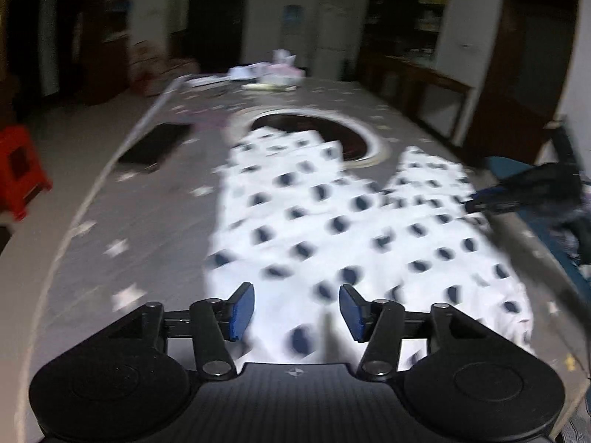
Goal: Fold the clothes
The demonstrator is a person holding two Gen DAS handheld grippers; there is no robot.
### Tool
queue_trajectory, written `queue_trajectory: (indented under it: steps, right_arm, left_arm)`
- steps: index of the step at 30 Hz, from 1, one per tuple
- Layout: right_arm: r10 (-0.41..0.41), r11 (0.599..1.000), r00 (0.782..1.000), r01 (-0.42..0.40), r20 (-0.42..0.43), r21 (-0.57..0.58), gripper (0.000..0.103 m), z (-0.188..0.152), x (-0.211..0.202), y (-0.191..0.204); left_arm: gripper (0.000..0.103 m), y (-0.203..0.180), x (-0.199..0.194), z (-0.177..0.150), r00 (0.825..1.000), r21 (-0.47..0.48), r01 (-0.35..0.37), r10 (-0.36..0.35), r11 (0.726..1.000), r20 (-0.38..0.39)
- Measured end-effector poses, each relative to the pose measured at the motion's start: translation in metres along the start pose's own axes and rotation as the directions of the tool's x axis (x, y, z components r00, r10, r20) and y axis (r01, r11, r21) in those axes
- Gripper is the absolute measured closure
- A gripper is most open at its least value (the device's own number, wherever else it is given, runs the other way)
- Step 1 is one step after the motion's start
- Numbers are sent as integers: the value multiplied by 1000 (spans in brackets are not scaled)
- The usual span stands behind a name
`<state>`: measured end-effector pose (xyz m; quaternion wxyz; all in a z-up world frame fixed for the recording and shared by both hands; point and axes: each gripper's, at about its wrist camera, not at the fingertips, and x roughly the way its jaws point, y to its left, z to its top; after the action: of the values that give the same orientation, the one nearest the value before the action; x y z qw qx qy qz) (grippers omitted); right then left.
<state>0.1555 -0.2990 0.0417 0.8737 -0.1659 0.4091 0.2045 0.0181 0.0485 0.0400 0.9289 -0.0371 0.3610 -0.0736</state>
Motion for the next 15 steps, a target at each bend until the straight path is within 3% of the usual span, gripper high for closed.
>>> queue_trajectory:
  steps: [6, 10, 15]
  right_arm:
    - [132, 988, 990, -127, 58, -85, 68, -17, -49, 45]
    - [279, 953, 958, -266, 73, -148, 68, -36, -81, 89]
    - [418, 888, 908, -401, 31, -227, 68, -61, -99, 141]
  left_arm:
    - [45, 20, -17, -28, 998, -33, -17, 15, 999, -57]
    - [47, 19, -20, -41, 997, -41, 3, -6, 999, -82]
    - [75, 17, -18, -48, 993, -63, 49, -56, 997, -107]
